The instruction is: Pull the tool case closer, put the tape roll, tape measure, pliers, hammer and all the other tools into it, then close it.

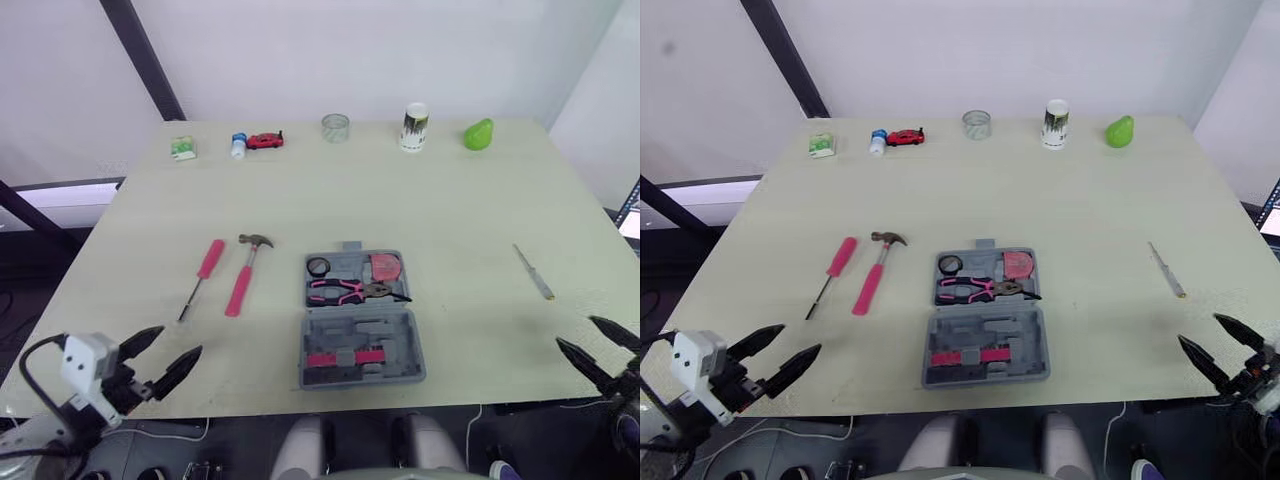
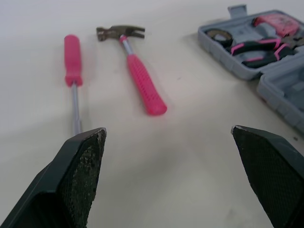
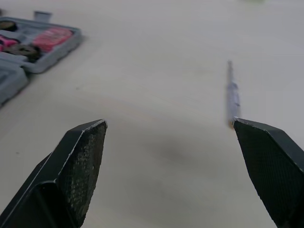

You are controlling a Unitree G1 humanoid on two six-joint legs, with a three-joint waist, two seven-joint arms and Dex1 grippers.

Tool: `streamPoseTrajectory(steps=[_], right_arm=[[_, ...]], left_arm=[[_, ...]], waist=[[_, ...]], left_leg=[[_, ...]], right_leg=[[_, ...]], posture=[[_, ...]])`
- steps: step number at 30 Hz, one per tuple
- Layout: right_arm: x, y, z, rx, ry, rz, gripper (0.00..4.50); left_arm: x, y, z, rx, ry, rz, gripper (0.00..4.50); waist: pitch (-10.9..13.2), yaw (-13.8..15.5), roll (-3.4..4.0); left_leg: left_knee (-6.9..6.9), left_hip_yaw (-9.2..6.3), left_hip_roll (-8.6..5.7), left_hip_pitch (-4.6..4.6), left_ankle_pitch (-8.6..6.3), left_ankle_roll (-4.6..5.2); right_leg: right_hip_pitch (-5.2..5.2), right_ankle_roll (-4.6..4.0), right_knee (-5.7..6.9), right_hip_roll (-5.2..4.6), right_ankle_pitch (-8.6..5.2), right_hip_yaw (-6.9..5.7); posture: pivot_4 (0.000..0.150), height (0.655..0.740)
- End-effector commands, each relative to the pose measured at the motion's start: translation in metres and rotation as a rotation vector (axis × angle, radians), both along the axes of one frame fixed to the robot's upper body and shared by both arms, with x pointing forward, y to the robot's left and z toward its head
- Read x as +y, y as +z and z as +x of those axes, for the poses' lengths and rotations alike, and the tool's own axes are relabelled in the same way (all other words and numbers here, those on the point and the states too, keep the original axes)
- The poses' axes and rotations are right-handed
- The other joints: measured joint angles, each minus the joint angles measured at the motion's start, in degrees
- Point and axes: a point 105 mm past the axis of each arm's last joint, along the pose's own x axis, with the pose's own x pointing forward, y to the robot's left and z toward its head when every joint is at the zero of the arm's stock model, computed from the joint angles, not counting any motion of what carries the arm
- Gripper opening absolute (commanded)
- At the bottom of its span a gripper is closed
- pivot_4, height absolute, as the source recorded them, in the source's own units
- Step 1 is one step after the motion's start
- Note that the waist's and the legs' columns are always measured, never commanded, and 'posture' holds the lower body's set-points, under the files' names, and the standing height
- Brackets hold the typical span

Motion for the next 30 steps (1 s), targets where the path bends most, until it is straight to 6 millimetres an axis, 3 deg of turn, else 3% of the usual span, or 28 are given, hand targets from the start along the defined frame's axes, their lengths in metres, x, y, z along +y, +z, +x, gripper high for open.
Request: streamPoseTrajectory(steps=[1,9,14,18,22,26,30], right_arm=[[0.013,0.02,0.007,-0.054,0.073,-0.012,4.42],[0.071,0.048,0.008,-0.123,0.323,0.019,4.42],[0.088,0.062,0.013,-0.156,0.381,0.037,4.42],[0.073,0.057,0.031,-0.137,0.257,-0.022,4.42],[0.042,0.051,0.061,-0.082,0.009,-0.048,4.42],[0.031,0.048,0.082,-0.027,-0.092,-0.041,4.42],[0.023,0.037,0.105,0.078,-0.183,-0.065,4.42]], left_arm=[[-0.009,0.011,0.008,-0.037,-0.01,-0.001,4.5],[-0.028,0.013,0.024,-0.077,0.041,-0.032,4.5],[-0.047,0.017,0.026,-0.096,-0.011,-0.066,4.5],[-0.065,0.029,0.027,-0.12,-0.145,-0.059,4.5],[-0.089,0.044,0.026,-0.132,-0.37,0.001,4.5],[-0.111,0.066,0.024,-0.148,-0.579,-0.014,4.5],[-0.12,0.081,0.02,-0.137,-0.744,0.001,4.5]], waist=[[0.0,0.08,0.01],[0.01,0.06,-0.01],[0.03,0.1,-0.03],[0.05,0.11,-0.08],[0.05,0.31,-0.08],[0.08,0.21,-0.01],[0.18,-0.25,-0.04]], left_leg=[[0.0,0.0,0.0,0.0,0.0,0.0],[0.02,-0.03,-0.01,0.02,0.0,0.0],[0.02,-0.04,-0.01,0.02,0.0,0.0],[0.06,-0.04,-0.02,0.1,0.0,0.0],[0.07,-0.04,-0.04,0.13,0.01,-0.01],[0.08,0.01,-0.04,0.15,0.01,-0.01],[0.09,-0.01,0.02,0.13,0.01,-0.01]], right_leg=[[0.0,0.0,0.0,0.0,0.0,0.0],[0.04,0.05,0.04,0.07,0.03,-0.01],[0.04,0.2,0.05,0.11,0.11,-0.02],[0.15,0.02,0.05,0.2,0.01,-0.02],[0.2,0.01,0.05,0.45,0.01,-0.05],[0.19,0.01,0.08,0.5,0.01,-0.04],[0.15,0.17,0.11,0.78,0.11,-0.03]], posture=[[0.15,0.74],[0.15,0.74],[0.15,0.74],[0.15,0.74],[0.15,0.74],[0.15,0.74],[0.15,0.74]])
